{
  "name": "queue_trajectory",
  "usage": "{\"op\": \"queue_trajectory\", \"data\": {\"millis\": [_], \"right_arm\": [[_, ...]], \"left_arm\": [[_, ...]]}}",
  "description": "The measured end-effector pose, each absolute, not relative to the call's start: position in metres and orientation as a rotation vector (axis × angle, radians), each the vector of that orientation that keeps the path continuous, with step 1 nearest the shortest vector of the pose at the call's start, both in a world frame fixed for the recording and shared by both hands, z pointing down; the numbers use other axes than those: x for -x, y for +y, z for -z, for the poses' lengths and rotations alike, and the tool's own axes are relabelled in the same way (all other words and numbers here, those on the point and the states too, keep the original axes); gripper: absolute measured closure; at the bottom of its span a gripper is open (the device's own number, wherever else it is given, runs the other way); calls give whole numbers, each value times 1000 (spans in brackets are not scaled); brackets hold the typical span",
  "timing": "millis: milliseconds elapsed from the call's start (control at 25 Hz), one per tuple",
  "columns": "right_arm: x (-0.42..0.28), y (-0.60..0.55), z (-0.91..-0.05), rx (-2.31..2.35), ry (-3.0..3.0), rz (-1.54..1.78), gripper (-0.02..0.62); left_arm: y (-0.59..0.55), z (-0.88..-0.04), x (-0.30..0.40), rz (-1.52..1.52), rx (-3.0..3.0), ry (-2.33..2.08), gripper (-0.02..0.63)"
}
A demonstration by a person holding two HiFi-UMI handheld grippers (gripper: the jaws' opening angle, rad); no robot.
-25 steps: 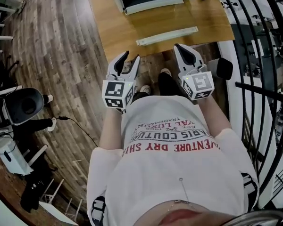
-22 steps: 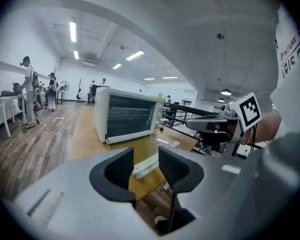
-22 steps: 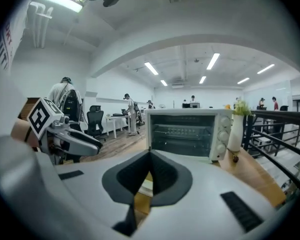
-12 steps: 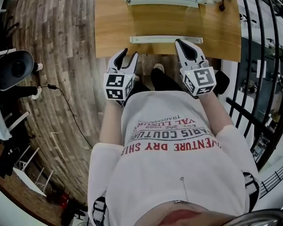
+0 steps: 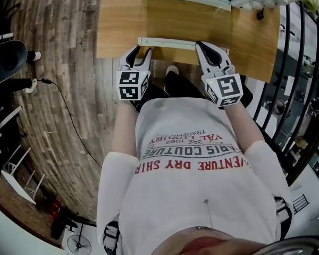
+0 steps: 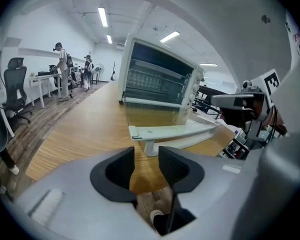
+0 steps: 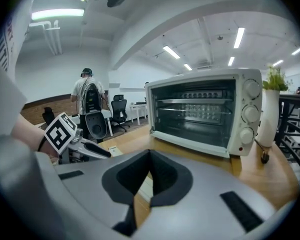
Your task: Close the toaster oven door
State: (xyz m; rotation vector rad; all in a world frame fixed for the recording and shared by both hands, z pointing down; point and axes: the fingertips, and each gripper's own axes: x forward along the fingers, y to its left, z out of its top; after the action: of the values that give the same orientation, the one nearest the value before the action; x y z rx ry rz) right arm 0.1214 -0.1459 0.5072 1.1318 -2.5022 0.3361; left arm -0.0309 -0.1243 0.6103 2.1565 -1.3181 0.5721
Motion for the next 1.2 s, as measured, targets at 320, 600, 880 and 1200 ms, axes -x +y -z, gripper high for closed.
{"op": "queue_trajectory", "data": {"millis": [320, 600, 880, 1200], "right_arm": [[-132, -155, -512, -1124, -2504, -344, 606], [-135, -152, -508, -1130, -2504, -341, 606], [-140, -151, -497, -1161, -2510, -324, 606], [-147, -147, -480, -1197, -2526, -303, 606]], "left_arm": [[-136, -616, 27, -577, -2132, -1367, 460], [-137, -614, 26, -623, -2142, -1366, 512], [-137, -606, 28, -627, -2145, -1374, 520], [-138, -586, 27, -628, -2161, -1403, 522]]}}
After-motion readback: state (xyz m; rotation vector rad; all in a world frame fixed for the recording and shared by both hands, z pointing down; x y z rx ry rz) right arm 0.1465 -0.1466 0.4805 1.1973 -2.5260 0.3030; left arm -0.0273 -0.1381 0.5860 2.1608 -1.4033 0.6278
